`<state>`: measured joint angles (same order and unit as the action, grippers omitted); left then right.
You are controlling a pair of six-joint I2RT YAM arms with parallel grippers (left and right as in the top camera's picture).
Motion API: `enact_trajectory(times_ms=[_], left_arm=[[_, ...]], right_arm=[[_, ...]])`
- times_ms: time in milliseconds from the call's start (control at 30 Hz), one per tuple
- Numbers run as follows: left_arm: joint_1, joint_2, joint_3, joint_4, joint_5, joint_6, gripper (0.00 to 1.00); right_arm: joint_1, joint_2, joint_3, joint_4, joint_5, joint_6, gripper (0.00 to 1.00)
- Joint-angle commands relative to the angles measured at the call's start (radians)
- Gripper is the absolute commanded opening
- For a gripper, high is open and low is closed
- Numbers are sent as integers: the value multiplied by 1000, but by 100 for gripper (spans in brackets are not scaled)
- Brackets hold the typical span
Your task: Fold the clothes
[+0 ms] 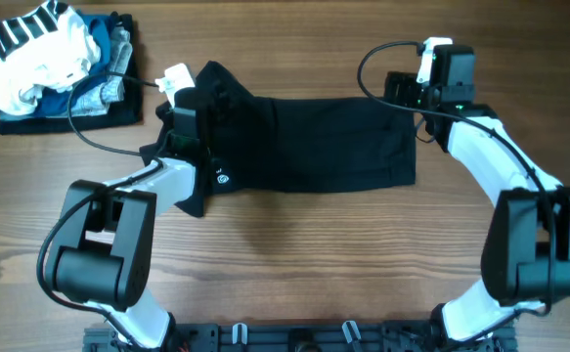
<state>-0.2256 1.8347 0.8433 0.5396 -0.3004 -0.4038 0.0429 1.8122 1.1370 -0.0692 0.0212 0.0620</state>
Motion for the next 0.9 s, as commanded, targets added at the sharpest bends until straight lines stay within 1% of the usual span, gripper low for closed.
enact_trajectory(times_ms=[0,33,67,100,133,167,233,267,300,367,433,467,533,567,600,633,667,700,733,767,800,833,867], left_arm=[[23,17,44,37,-2,29,93],[29,19,54,35,-2,53,85],[35,25,68,32,-2,72,62],[39,29,80,27,-3,85,44],[42,39,101,15,-3,91,41],[45,50,122,-2,-2,90,41],[51,85,170,-53,-2,90,40],[52,108,200,-90,0,90,40],[52,141,240,-138,13,90,39],[52,185,303,-204,72,90,38],[52,208,341,-234,78,85,37],[52,208,351,-247,80,85,40],[52,208,354,-249,80,86,46],[53,208,355,-259,80,86,47],[54,208,355,-269,80,86,56],[55,210,355,-280,80,86,59],[56,215,355,-283,80,87,63],[56,227,356,-283,80,87,63],[57,246,362,-283,80,87,64],[58,263,373,-283,80,87,69],[61,293,394,-288,80,87,72],[61,323,421,-291,80,87,74],[60,351,452,-294,80,87,74]], right_arm=[[-2,49,13,55,54,-41,100],[-3,55,13,55,58,-34,100],[-3,60,13,50,58,-35,100],[-3,63,13,42,61,-33,99],[-3,63,13,32,62,-33,94],[-3,63,13,21,61,-32,82],[-3,63,20,-30,61,-26,30],[-3,63,29,-70,63,-7,21],[-3,63,42,-101,62,-4,18],[-5,67,86,-163,62,2,15],[-13,95,152,-233,61,17,15],[-18,114,185,-269,61,20,15],[-27,198,302,-397,53,21,14],[-29,275,399,-498,47,21,12],[-29,327,457,-555,37,19,14],[-29,382,519,-612,17,23,21],[-29,413,551,-643,2,30,20],[-29,446,581,-674,-8,47,17],[-29,470,603,-699,-27,50,18],[-29,492,623,-726,-50,50,20],[-29,507,631,-739,-57,50,21],[-29,509,631,-745,-56,50,26],[-29,509,631,-747,-56,46,29]])
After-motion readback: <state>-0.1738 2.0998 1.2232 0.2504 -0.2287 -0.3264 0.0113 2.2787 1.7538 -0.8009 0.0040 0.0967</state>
